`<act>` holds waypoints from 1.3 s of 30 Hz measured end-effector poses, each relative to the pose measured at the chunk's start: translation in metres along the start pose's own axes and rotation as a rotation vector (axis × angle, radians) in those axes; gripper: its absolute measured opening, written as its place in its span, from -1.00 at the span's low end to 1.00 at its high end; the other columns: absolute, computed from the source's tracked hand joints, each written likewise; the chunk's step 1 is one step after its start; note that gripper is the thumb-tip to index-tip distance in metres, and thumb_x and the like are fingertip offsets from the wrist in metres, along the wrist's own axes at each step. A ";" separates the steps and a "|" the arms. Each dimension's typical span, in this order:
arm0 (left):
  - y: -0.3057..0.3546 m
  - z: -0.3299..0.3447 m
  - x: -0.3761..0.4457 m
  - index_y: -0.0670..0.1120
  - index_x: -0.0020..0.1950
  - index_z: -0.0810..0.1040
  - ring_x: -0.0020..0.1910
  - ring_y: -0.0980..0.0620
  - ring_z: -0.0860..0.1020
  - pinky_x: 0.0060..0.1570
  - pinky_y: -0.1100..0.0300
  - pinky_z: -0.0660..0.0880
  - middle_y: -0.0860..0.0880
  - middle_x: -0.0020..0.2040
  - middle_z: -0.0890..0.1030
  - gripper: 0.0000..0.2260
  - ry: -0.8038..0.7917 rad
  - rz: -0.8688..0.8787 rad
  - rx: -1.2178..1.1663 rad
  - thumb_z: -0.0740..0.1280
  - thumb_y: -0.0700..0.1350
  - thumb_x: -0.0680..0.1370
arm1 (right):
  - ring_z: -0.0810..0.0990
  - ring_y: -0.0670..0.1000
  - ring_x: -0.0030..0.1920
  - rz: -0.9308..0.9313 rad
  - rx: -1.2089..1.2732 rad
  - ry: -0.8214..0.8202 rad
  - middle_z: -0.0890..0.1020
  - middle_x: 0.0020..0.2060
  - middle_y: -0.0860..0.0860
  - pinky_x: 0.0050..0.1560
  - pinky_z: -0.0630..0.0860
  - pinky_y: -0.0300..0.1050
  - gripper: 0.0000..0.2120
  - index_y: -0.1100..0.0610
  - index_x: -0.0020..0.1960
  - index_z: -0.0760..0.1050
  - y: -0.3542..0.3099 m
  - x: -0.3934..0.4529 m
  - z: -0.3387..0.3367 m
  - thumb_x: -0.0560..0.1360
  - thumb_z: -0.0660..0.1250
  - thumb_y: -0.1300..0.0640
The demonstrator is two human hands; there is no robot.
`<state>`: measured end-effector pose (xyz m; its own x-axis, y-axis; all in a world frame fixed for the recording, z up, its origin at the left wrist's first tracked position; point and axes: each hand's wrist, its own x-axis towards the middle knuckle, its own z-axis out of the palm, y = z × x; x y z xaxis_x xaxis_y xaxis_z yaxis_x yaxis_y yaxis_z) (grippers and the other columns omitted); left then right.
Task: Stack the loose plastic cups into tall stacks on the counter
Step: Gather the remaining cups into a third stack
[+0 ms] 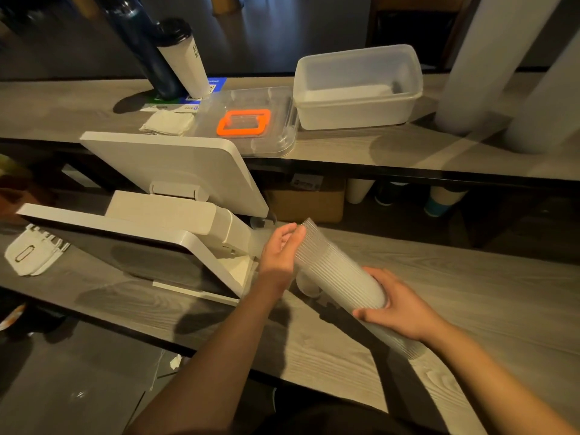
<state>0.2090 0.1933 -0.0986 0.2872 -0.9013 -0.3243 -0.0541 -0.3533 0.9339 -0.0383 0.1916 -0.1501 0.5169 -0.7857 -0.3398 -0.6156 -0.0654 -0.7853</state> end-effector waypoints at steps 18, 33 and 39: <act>-0.004 -0.003 -0.004 0.01 0.37 0.48 0.15 0.11 0.55 -0.04 0.37 0.51 0.04 0.18 0.58 -0.65 -0.110 -0.017 0.026 0.22 0.10 0.63 | 0.41 -0.22 0.21 -0.035 0.022 0.016 0.36 0.22 -0.32 0.07 0.42 -0.31 -0.21 -0.27 0.43 0.17 -0.006 0.003 0.002 0.32 0.50 -0.29; -0.047 0.003 0.014 0.15 0.38 0.41 0.25 0.09 0.47 0.25 0.09 0.43 -0.01 0.38 0.47 -0.63 -0.041 -0.115 0.236 0.34 0.01 0.58 | 0.42 -0.11 0.23 0.057 0.074 0.143 0.38 0.28 -0.19 0.18 0.47 -0.13 -0.15 -0.14 0.49 0.22 0.014 0.007 -0.002 0.31 0.49 -0.29; -0.091 0.006 0.021 0.01 0.59 0.11 0.48 -0.04 0.27 0.37 0.05 0.33 -0.04 0.55 0.20 -0.07 -0.164 -0.059 0.878 0.54 0.17 0.37 | 0.43 -0.11 0.22 0.101 0.099 0.187 0.39 0.26 -0.18 0.08 0.44 -0.20 -0.17 -0.15 0.49 0.22 0.030 0.007 -0.004 0.34 0.53 -0.23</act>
<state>0.2142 0.2051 -0.1910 0.1757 -0.8761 -0.4489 -0.7751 -0.4042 0.4856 -0.0554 0.1813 -0.1735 0.3309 -0.8861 -0.3246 -0.5921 0.0728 -0.8026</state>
